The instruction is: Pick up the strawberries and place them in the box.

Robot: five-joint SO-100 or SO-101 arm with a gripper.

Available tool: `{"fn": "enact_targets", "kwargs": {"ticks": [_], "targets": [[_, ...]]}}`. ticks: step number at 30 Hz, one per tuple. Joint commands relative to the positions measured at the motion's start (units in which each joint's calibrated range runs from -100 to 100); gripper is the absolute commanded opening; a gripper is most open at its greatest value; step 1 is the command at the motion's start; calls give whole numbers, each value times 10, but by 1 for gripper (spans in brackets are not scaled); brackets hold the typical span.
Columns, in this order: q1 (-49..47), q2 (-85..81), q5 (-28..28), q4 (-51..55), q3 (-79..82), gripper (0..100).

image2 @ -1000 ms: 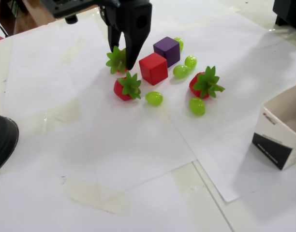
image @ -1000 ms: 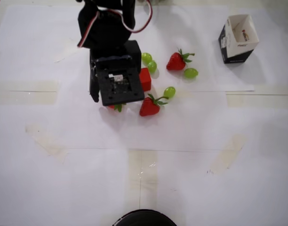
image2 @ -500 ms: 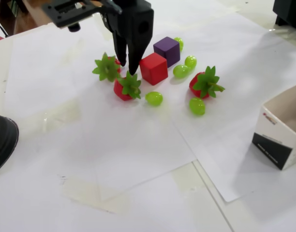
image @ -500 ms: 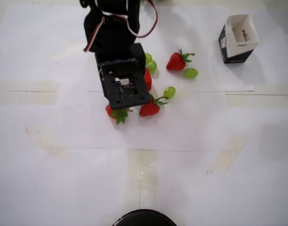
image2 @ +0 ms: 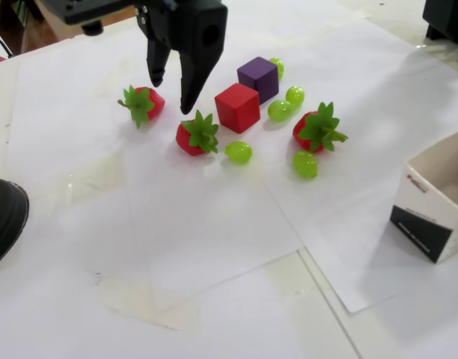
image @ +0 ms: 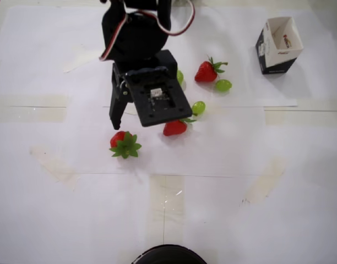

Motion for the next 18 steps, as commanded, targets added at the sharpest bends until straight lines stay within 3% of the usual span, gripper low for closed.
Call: {"fn": "enact_targets", "kwargs": {"ticks": [1,18], "targets": [[-2,-3,12,-40,-55,30],[38,96,44,-66,-162,32]]}}
